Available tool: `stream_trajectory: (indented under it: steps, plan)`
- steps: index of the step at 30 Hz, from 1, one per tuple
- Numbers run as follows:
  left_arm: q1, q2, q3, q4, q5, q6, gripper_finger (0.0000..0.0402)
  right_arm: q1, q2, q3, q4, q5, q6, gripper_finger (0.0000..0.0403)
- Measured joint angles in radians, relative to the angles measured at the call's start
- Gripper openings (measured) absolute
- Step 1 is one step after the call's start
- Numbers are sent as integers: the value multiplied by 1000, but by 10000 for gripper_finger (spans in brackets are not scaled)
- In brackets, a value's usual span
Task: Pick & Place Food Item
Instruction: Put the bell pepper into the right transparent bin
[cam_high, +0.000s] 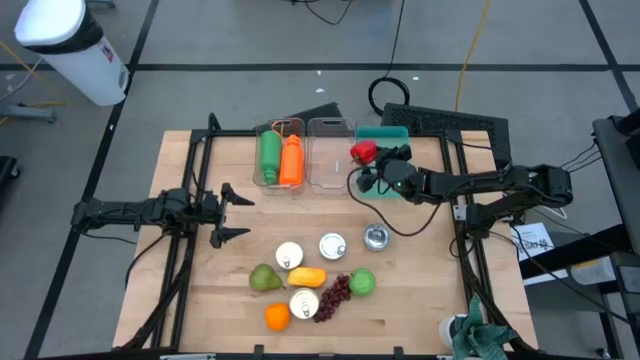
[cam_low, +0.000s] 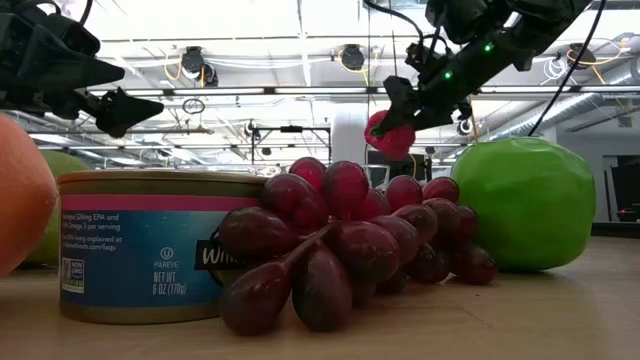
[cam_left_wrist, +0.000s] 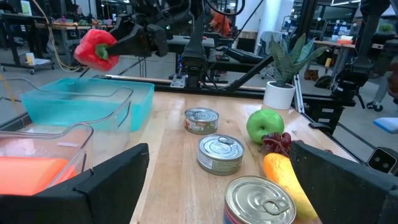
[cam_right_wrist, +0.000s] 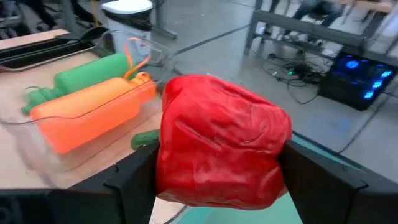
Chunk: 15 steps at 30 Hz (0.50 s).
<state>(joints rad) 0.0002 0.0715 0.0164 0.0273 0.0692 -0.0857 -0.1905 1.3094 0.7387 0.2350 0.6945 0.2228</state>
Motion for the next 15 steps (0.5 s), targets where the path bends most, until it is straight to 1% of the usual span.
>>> stream_trajectory:
  steps: [7,10,15]
  plan:
    - [0,0,0,0,0,0,399,0,0,0,-34,146,-10,288]
    - [0,0,0,0,0,0,399,0,0,0,-49,168,-11,288]
    - [0,0,0,0,0,0,399,0,0,0,-58,168,-10,288]
